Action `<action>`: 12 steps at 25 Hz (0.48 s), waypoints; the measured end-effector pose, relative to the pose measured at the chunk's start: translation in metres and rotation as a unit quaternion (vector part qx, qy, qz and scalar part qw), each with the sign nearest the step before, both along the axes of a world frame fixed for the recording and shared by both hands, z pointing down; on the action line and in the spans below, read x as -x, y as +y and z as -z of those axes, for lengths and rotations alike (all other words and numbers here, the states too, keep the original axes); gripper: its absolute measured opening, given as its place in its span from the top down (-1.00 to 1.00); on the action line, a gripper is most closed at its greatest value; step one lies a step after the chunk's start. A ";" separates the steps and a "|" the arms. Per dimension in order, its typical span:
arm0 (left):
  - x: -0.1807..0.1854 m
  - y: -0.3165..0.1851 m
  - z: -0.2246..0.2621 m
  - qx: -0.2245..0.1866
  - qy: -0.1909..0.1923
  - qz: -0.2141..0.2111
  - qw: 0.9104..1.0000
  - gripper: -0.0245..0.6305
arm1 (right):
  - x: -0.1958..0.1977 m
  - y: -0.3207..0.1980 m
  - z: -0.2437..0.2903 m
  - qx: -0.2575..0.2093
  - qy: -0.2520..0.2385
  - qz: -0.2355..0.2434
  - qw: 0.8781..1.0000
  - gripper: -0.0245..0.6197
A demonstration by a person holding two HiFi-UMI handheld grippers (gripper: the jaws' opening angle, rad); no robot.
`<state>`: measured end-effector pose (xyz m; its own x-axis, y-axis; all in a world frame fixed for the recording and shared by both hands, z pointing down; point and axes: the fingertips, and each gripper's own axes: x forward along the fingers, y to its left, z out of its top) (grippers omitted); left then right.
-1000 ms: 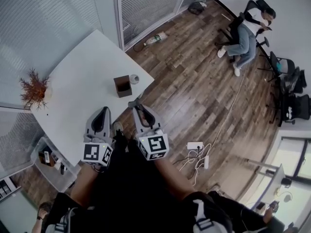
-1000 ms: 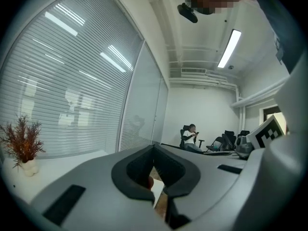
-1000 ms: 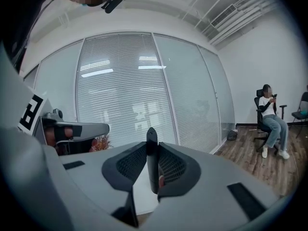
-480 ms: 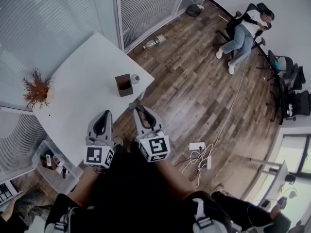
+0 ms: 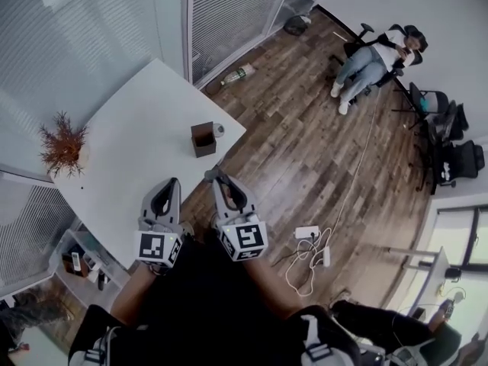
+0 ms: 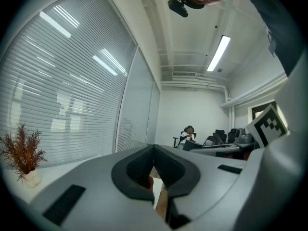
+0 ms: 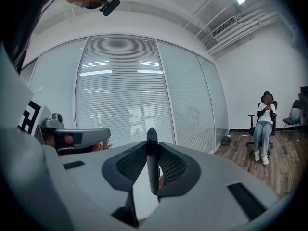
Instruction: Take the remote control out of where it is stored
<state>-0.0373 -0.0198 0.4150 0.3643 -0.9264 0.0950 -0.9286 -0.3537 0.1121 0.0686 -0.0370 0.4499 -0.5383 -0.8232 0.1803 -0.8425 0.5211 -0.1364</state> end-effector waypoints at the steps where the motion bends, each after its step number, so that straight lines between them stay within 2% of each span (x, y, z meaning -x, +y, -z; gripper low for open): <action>1: 0.003 0.003 -0.001 0.002 0.001 -0.004 1.000 0.90 | 0.003 0.003 0.000 0.000 0.001 -0.003 1.000 0.68; 12: 0.019 0.031 -0.013 0.013 0.014 -0.044 0.999 0.90 | 0.017 0.036 0.005 0.001 0.016 -0.045 0.999 0.68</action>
